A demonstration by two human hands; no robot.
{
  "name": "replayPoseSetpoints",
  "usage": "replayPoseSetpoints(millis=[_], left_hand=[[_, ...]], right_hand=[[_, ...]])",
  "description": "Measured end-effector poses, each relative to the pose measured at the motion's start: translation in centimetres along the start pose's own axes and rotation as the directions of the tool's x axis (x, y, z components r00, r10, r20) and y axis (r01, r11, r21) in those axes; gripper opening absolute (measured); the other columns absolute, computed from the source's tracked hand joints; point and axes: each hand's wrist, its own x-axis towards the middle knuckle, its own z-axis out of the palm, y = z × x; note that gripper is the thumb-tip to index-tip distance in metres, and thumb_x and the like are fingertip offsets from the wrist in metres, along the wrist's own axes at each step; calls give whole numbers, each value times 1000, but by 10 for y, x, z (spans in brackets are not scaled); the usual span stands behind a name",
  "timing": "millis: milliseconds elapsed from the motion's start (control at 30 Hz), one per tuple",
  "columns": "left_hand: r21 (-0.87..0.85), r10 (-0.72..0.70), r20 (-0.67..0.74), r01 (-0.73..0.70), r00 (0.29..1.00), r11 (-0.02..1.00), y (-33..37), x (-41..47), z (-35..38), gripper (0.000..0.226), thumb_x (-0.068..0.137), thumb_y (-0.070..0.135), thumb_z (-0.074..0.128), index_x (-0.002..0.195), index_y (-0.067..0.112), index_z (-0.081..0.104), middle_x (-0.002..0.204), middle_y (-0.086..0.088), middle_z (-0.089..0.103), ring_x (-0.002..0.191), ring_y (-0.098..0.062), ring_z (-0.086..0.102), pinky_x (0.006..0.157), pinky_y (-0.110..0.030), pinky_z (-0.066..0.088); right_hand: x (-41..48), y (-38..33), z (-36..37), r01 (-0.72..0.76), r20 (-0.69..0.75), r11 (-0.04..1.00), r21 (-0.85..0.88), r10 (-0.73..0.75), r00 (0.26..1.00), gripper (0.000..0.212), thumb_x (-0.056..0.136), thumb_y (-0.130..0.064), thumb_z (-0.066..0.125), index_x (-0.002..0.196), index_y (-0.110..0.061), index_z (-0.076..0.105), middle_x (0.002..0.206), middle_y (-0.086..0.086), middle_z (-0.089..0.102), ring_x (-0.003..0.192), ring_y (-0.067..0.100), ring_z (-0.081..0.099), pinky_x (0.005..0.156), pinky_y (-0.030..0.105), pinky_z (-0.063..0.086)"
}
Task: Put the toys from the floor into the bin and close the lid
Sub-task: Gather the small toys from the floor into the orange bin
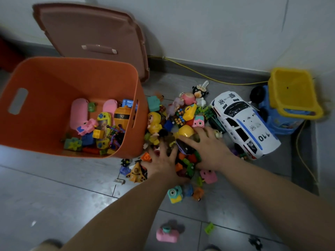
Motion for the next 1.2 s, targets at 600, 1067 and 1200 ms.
replayPoseSetpoints(millis=[600,1067,1200], left_hand=[[-515,-3,-272,-143,962,845,-15,-3,-22,20,80,33,70,94,29,56,111,-1,47,88,-25,55,75,-42,55],[-545,23,-550,-379,835,748,1,-32,-109,22,74,27,73,85,31,54,103,6,45,88,-14,51,74,-30,44],[-535,-11,-645,-441,764,720,-3,-40,-142,22,73,27,71,84,32,53,99,7,45,85,-9,45,73,-26,36]], right_hand=[[-7,-11,3,-144,-155,938,316,201,967,42,82,-25,73,117,-34,51,147,17,22,130,44,32,102,53,42],[4,-13,-83,21,-407,702,712,388,827,48,73,5,69,108,-27,61,137,13,31,128,33,44,98,11,30],[10,-12,-122,148,-525,651,745,434,732,51,72,-1,72,100,-39,54,124,8,39,108,27,54,86,0,31]])
